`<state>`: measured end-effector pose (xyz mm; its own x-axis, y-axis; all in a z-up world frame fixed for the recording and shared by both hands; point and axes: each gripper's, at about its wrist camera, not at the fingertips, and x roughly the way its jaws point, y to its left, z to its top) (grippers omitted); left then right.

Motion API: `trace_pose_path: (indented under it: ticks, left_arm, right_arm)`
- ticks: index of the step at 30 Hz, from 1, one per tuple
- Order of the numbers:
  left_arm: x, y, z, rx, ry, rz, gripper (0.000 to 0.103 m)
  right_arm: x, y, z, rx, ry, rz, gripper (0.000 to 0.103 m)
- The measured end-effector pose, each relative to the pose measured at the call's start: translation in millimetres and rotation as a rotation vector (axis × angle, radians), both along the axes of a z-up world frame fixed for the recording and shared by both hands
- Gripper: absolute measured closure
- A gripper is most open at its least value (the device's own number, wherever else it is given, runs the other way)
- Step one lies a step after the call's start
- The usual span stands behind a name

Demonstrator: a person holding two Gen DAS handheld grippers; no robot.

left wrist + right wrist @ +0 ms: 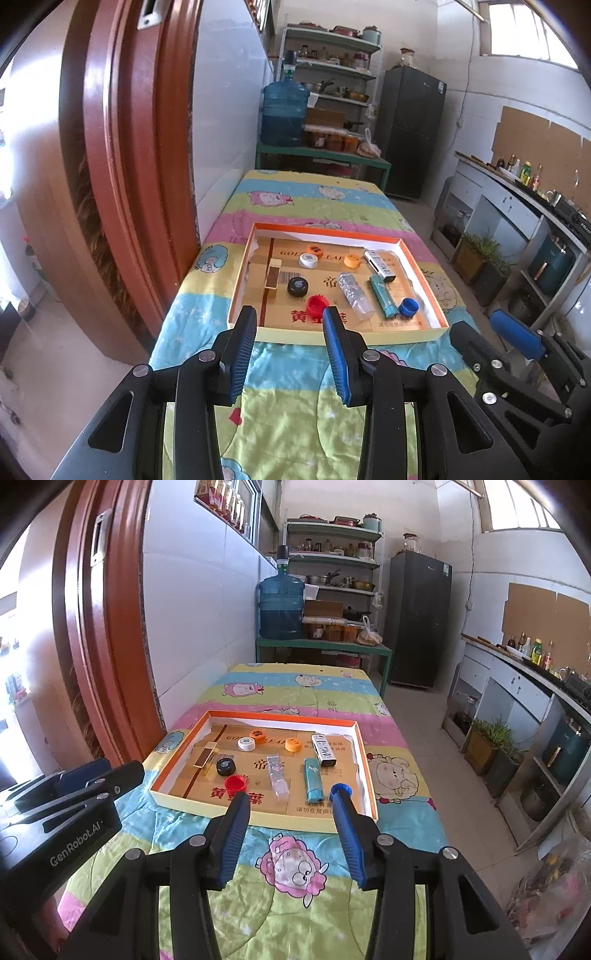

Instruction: Organize rigid objects

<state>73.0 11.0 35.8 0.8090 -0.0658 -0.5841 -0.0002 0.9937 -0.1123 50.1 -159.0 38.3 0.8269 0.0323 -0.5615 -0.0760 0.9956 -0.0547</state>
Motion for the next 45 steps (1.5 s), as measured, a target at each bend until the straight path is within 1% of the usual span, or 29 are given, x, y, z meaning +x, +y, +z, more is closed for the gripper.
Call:
trace_pose_path:
  ticks: [5, 8, 13, 17, 21, 24, 28, 33, 45]
  left_arm:
    - [-21, -9, 7, 0.066, -0.041, 0.003, 0.064]
    - [-29, -10, 8, 0.060, -0.047, -0.005, 0.064]
    - [-38, -13, 8, 0.076, -0.056, -0.014, 0.064]
    - [-45, -17, 10, 0.096, -0.069, -0.017, 0.064]
    - [-50, -20, 12, 0.120, -0.084, -0.014, 0.064]
    - [-58, -23, 15, 0.149, -0.121, 0.002, 0.064]
    - [-62, -24, 18, 0.140, -0.137, -0.007, 0.064]
    - [-60, -23, 18, 0.126, -0.126, -0.012, 0.064]
    - [-53, -24, 12, 0.124, -0.101, -0.005, 0.064]
  right_arm:
    - [-11, 0, 3, 0.011, -0.020, -0.013, 0.056]
    - [-16, -4, 6, 0.021, -0.028, -0.028, 0.056]
    - [-22, -7, 11, 0.030, -0.046, -0.046, 0.056]
    - [-29, -9, 12, 0.038, -0.067, -0.065, 0.056]
    - [-34, -7, 13, 0.024, -0.083, -0.081, 0.056]
    - [-39, -8, 12, 0.027, -0.089, -0.075, 0.056]
    - [-40, -9, 11, 0.038, -0.085, -0.072, 0.056]
    - [-39, -11, 11, 0.045, -0.081, -0.073, 0.056]
    - [-34, -10, 7, 0.043, -0.069, -0.072, 0.056]
